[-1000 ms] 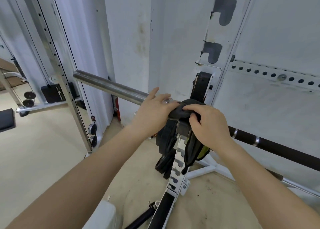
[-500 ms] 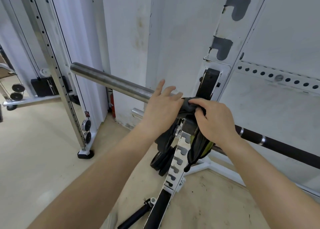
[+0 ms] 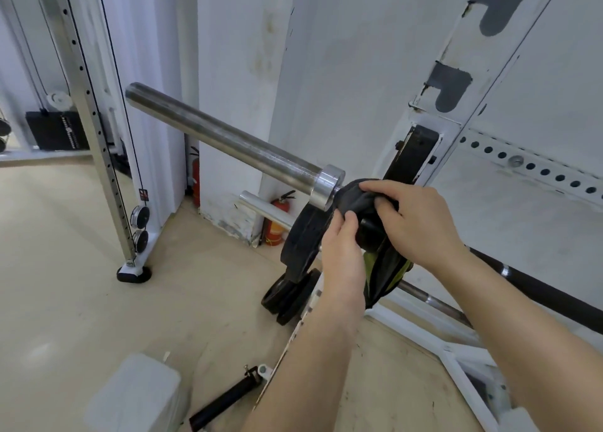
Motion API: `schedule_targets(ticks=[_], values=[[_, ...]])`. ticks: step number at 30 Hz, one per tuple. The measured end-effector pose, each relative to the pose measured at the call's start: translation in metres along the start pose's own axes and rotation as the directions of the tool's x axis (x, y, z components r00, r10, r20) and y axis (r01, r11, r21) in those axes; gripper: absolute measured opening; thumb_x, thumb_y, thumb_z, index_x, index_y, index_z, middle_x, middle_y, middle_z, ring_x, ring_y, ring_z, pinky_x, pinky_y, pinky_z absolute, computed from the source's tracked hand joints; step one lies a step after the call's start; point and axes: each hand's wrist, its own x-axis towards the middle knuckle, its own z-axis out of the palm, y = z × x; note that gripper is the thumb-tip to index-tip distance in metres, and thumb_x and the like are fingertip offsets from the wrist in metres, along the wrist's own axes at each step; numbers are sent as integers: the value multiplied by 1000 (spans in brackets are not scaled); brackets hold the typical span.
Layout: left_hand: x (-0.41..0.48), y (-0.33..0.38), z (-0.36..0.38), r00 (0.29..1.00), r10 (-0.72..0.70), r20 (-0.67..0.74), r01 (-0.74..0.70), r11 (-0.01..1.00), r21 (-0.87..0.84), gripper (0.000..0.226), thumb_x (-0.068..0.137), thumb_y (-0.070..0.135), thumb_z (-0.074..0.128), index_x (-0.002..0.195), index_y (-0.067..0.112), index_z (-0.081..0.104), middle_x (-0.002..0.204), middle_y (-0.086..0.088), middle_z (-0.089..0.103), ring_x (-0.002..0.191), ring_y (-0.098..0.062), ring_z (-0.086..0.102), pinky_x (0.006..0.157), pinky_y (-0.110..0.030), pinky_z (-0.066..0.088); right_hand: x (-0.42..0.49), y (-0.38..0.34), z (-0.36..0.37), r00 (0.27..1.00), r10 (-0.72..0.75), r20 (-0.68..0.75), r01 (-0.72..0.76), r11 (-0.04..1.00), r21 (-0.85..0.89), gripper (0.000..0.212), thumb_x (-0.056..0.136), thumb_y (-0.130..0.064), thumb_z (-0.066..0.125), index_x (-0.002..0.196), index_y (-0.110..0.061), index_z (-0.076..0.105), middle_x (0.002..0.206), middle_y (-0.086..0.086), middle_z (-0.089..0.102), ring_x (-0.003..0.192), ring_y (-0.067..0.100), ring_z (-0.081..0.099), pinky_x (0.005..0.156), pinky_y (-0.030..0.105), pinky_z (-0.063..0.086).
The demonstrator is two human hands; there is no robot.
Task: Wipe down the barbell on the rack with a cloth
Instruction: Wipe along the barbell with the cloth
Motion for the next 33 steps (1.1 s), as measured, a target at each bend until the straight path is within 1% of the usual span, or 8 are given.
schedule_targets(ticks=[3, 7, 10, 13, 21, 27, 31, 33], values=[[9, -2, 3, 1000, 18, -19, -18, 999, 26, 34, 106, 31, 40, 134, 25, 58, 125, 3, 64, 106, 2, 56, 79, -14, 41, -1, -2, 1, 1000, 2, -1, -2, 1000, -4, 38, 98, -17, 48, 126, -34, 66, 121, -10, 71, 106, 18, 66, 94, 38, 50], [22, -8, -2, 1000, -5, -27, 3, 996, -87, 32, 107, 26, 39, 124, 18, 65, 119, -2, 69, 118, -13, 59, 109, -40, 41, -12, -5, 6, 999, -31, -14, 30, 997, -65, 38, 96, -19, 51, 127, -34, 65, 116, -12, 72, 98, 16, 67, 88, 30, 49], [29, -13, -8, 999, -47, 21, 49, 986, -161, 33, 105, 29, 41, 126, 21, 65, 123, -2, 69, 126, -18, 55, 116, -48, 32, -20, -8, 9, 991, -132, -15, 127, 979, -161, 36, 96, -17, 51, 126, -30, 67, 125, -12, 68, 111, 13, 64, 88, 27, 45], [32, -17, -14, 998, -51, 22, 53, 989, -139, 31, 100, 33, 51, 123, 22, 69, 120, -2, 71, 128, -21, 54, 117, -51, 29, -14, -6, 5, 993, -118, 6, 118, 984, -136, 35, 98, -17, 50, 125, -31, 68, 117, -11, 71, 95, 9, 65, 82, 26, 47], [25, -4, -5, 985, -32, -168, 23, 998, -55, 21, 102, 19, 54, 99, 21, 75, 94, 2, 75, 92, -7, 66, 76, -21, 48, 6, -7, -2, 998, 35, 46, -36, 999, 24, 34, 98, -18, 47, 119, -33, 70, 117, -13, 70, 102, 9, 63, 89, 28, 48], [26, -13, 1, 962, -31, -271, -14, 986, -165, 18, 98, 18, 59, 103, 21, 76, 100, -1, 77, 107, -16, 68, 105, -42, 47, -6, -5, 2, 999, -11, 31, 11, 1000, 16, 31, 98, -22, 51, 121, -35, 69, 117, -13, 71, 78, 1, 56, 81, 25, 49], [12, -4, -6, 940, 6, -340, -73, 980, -185, 12, 85, 19, 76, 98, 18, 74, 96, -2, 76, 99, -16, 70, 94, -37, 55, -7, -5, 4, 1000, 21, -4, -21, 993, 115, 32, 99, -19, 50, 121, -32, 69, 119, -13, 69, 101, 6, 62, 93, 28, 50], [5, 13, -11, 897, 223, -382, -251, 968, -23, 14, 81, 14, 80, 89, 18, 69, 92, -1, 72, 89, -13, 69, 81, -25, 57, -7, -3, 2, 995, 80, -59, -62, 964, 258, 32, 99, -15, 51, 118, -31, 71, 111, -18, 68, 102, 0, 60, 95, 25, 49]])
